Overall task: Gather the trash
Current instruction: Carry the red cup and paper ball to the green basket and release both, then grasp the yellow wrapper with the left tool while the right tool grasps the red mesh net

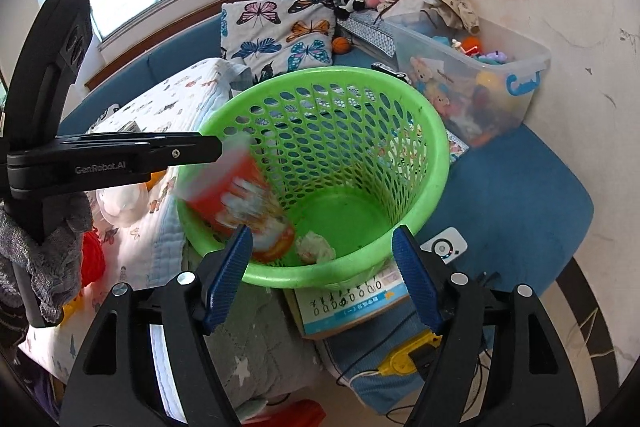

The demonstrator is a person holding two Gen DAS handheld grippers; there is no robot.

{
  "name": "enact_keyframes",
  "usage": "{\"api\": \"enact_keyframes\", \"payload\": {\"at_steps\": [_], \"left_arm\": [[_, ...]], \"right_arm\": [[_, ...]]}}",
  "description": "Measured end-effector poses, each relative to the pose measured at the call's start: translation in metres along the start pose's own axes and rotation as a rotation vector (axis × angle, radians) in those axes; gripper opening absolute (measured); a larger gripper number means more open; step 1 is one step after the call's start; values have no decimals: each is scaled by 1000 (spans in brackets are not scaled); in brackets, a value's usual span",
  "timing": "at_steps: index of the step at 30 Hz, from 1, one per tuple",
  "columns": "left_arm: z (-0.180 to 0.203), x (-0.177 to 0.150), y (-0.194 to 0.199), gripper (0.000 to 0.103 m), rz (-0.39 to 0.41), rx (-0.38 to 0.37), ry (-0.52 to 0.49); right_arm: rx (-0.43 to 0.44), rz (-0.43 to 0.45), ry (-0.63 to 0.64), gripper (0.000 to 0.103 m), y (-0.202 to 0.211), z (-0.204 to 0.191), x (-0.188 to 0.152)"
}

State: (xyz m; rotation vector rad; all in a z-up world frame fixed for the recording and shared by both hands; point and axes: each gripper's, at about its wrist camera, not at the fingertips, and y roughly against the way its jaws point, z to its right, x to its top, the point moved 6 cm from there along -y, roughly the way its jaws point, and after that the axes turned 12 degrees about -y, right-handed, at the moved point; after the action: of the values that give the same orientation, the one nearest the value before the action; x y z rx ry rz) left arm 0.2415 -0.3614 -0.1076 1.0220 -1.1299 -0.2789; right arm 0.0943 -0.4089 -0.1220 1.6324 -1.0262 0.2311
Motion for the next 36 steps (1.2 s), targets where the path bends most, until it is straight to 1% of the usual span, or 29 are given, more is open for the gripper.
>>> {"api": "enact_keyframes", "payload": {"at_steps": [1,8,17,19,23,26,30,34,36], "left_arm": [[0,0,2,45,3,13,-5],[1,-5,24,46,42,26,-8],[-4,-25,80,48,133,56,22],[-7,-34,96,50,154,73,32],[-15,-52,126,51,189,106,52],[-23,-67,145,54,210,124,80],[-34,-90,172,58,238,174,105],[-41,-116,189,61,241,233,114],[-45,-129,196,62,239,249,133]], "right_arm": [[1,2,0,72,0,0,0],[10,11,10,72,8,-6,-1],[52,27,41,73,24,-33,-9],[63,30,52,73,28,-41,-11],[90,32,77,73,34,-61,-17],[109,30,95,73,37,-76,-23],[137,31,123,75,41,-95,-29],[163,28,151,75,43,-116,-35],[178,24,163,75,43,-127,-39]]}}
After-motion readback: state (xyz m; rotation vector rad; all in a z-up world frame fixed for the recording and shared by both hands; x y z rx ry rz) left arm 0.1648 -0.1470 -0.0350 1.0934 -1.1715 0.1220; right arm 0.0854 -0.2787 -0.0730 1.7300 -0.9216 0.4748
